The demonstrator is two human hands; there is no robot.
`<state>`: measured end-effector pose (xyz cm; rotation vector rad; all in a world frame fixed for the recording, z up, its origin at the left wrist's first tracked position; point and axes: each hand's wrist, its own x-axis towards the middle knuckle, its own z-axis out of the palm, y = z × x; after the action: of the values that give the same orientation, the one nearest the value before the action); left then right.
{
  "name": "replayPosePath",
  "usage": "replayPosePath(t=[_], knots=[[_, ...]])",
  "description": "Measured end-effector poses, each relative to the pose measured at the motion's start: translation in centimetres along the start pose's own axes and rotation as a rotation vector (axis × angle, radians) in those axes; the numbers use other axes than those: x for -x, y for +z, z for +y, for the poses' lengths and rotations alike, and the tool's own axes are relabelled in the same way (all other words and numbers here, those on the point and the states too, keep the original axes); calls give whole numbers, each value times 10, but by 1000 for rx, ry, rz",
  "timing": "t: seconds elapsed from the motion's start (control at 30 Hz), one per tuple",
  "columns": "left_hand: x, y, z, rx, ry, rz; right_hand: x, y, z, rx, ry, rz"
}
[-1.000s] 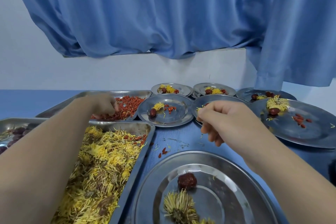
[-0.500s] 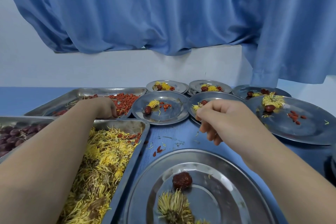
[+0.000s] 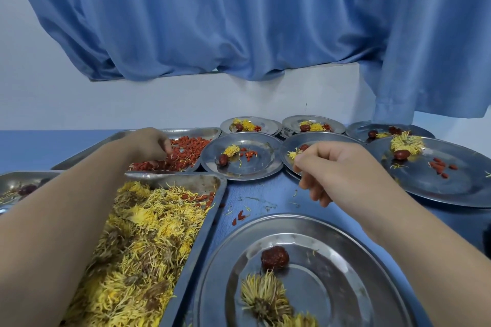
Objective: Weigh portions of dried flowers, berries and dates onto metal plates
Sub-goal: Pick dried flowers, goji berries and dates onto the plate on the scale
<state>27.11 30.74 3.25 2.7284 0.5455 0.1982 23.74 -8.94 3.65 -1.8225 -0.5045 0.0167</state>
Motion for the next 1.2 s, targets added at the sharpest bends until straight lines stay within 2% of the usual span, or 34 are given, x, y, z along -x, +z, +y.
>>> replayPosePath(t=[0.33, 0.5, 0.7, 0.8, 1.0, 1.2], knots=[[12, 3, 0, 110, 8, 54, -1, -1, 3, 15, 4, 6], [20, 7, 3, 78, 16, 71, -1, -2, 3, 8, 1, 6], [46, -5, 27, 260, 113, 83, -1, -6, -3, -14, -10, 8], [75, -12, 57, 369, 208, 22, 1, -9, -9, -38, -7, 14], [160, -5, 133, 518, 387, -223, 8, -15, -26, -146, 20, 12], [211, 20, 188, 365, 544, -407, 12, -22, -36, -150, -41, 17]])
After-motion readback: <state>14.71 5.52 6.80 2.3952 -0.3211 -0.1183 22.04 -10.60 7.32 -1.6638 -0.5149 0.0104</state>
